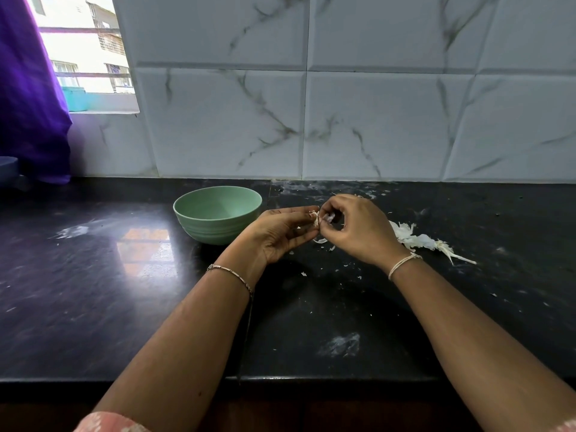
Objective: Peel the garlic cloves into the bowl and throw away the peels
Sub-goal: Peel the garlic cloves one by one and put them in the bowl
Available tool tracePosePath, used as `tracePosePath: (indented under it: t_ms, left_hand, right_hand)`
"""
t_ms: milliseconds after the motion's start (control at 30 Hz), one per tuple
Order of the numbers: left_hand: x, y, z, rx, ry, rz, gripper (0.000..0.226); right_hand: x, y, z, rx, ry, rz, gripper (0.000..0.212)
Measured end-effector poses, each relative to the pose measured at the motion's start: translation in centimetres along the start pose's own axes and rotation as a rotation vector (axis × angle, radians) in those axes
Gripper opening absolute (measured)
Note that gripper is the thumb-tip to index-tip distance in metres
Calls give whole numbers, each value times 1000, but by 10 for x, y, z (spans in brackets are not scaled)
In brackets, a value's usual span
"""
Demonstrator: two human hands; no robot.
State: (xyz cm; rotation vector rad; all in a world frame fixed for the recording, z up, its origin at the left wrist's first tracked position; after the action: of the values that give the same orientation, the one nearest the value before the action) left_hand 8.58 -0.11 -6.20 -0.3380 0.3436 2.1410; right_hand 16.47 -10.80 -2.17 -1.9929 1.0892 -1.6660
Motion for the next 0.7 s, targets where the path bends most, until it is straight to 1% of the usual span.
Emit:
tracePosePath:
  t_ms: [200, 300, 367, 533, 700]
  left_hand:
    - [4, 1, 0, 23, -13, 26, 16]
    - [6, 1, 0, 11, -57, 31, 21]
    - [6, 1, 0, 4, -75, 22, 25]
    - [6, -2, 5, -102, -85, 57, 20]
    - [3, 0, 7, -210, -227, 125, 19]
  right_hand:
    - [1, -1, 8, -93, -126, -7, 9]
    - [-4, 0, 8, -110, -146, -42, 11]
    - [-7, 0, 9, -120, -151, -29, 10]
    - [-8, 0, 7, -83, -71, -53, 15]
    - [-4, 2, 2, -26, 88, -51, 17]
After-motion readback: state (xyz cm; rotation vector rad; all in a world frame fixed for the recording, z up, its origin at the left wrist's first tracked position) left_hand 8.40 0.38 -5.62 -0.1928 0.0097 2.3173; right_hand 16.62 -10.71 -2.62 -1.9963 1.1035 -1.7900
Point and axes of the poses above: each hand's wrist, its own y-axis away from the middle knuckle, its own x-axis out of the back of the hand, z = x × y, the point moved 6 cm from there along -y, towards the middle knuckle, and after that the axes turned 5 degrees about z, right-handed, at the moved point
